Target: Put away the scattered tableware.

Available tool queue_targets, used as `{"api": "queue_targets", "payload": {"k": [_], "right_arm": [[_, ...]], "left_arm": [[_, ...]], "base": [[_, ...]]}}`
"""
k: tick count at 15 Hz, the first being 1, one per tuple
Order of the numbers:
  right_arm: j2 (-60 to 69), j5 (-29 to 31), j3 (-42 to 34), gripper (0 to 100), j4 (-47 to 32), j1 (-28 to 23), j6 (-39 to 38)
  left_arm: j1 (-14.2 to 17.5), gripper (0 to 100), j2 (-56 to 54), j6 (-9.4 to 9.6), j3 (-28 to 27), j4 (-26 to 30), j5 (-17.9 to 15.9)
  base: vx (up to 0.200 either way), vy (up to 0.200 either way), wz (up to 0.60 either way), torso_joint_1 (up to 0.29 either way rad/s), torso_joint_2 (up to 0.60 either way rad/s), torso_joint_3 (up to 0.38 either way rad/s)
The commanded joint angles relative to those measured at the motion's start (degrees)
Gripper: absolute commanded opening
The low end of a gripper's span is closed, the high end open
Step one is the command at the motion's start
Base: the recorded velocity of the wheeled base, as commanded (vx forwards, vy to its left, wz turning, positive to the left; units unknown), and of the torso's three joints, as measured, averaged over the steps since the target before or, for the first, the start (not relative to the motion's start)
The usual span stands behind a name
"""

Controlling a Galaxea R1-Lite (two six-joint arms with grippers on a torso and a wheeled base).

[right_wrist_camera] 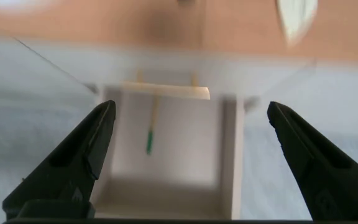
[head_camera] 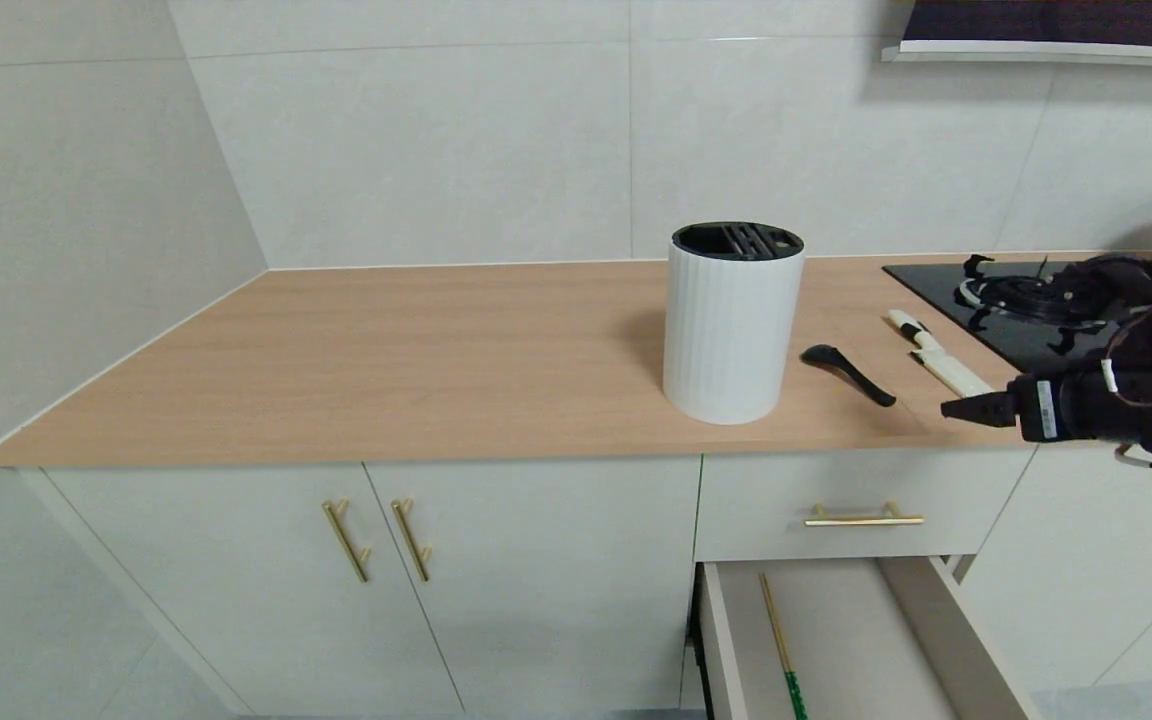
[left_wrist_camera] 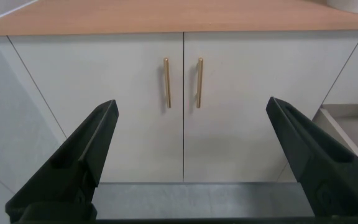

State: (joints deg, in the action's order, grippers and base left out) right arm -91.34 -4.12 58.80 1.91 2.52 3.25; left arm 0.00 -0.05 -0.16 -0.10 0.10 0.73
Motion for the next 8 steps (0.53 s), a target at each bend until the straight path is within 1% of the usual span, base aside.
{"api": "queue_targets", "payload": {"k": [1,2,4,6,8], "right_arm": [[-9.0,-1.8,10.8,100,-0.1,0.0,2.5],[-13.6,-1.9,14.9,100,-0.1,0.0,3.8],[-20.8,-3.4,20.3,100,0.2,0.2,5.0],[-25.6,-5.8,22.9,100,0.4,0.2,5.0],[-28.0,-6.2,24.5,100,1.8,0.2,5.2]], "left_arm": [[0.0,100,0.0,-0.02,0.0,0.0,0.1],[0.0,100,0.0,-0.02,0.0,0.0,0.0],[0.0,100,0.0,-0.02,0.0,0.0,0.1],[0.0,100,0.0,-0.02,0.0,0.0,0.0],[0.0,100,0.0,-0.02,0.0,0.0,0.1]], "base": [[0.0,0.0,0.0,0.0,0.0,0.0],[0.0,0.0,0.0,0.0,0.0,0.0],[0.0,0.0,0.0,0.0,0.0,0.0],[0.0,0.0,0.0,0.0,0.0,0.0],[0.0,0.0,0.0,0.0,0.0,0.0]]}}
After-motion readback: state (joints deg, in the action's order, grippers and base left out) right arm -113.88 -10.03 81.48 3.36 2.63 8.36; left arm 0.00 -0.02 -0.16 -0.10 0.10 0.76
